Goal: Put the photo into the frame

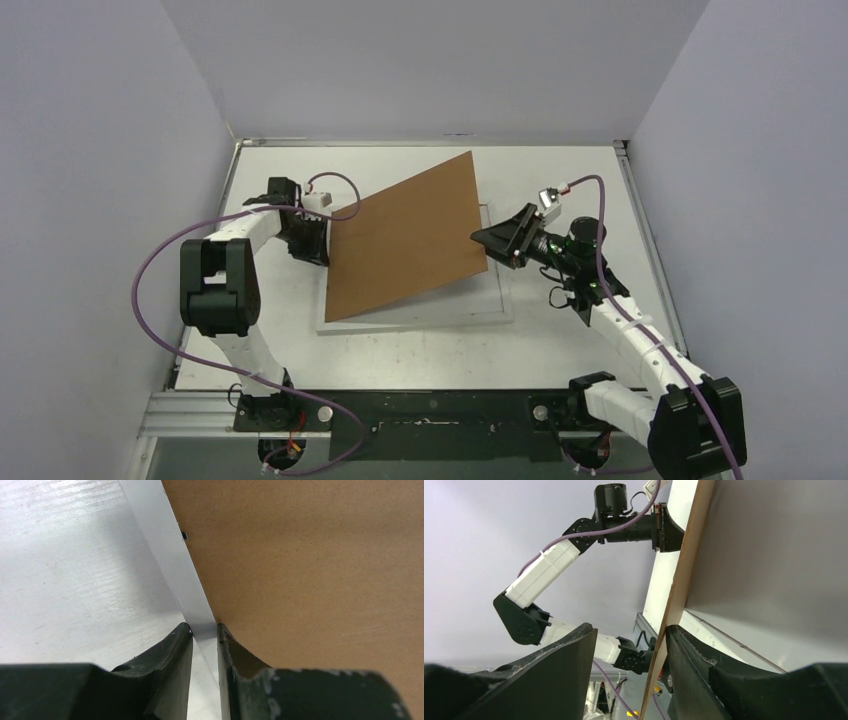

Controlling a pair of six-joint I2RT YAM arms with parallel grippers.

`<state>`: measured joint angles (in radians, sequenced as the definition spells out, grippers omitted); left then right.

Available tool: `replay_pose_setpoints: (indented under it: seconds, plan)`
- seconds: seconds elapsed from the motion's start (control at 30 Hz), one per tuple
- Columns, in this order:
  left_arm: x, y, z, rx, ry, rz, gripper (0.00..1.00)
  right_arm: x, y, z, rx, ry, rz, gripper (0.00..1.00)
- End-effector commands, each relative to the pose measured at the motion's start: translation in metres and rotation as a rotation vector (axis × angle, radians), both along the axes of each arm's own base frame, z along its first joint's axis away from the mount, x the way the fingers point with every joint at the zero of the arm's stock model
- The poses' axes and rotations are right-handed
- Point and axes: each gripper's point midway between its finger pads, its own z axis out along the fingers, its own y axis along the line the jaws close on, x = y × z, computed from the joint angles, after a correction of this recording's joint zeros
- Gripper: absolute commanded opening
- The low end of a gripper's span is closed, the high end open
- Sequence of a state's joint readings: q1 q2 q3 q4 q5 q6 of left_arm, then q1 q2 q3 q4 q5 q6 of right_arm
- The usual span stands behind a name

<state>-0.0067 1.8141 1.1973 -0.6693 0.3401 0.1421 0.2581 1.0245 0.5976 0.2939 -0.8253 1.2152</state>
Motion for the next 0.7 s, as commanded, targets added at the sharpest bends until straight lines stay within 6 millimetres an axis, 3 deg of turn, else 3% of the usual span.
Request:
replay_pose_setpoints:
  seconds: [0.0,0.2,0.4,0.53,0.67]
  plan:
    - [-0.007,-0.013,0.004,-0.054,0.006,-0.036,0.2,-0.003,0.015,0.047,0.078,-0.122,0.102,0.55]
    - [-0.007,-0.014,0.009,-0.065,-0.004,-0.029,0.2,0.006,0.021,0.051,-0.045,-0.122,0.131,0.59]
    - [-0.005,-0.015,0.014,-0.075,-0.014,-0.022,0.2,0.011,0.025,0.065,-0.052,-0.123,0.156,0.59]
    - [-0.004,-0.015,0.018,-0.082,-0.022,-0.017,0.2,0.021,0.021,0.045,-0.19,-0.067,0.148,0.58]
    - [-0.003,-0.014,0.02,-0.085,-0.026,-0.017,0.2,0.024,0.017,0.038,-0.234,-0.048,0.125,0.52]
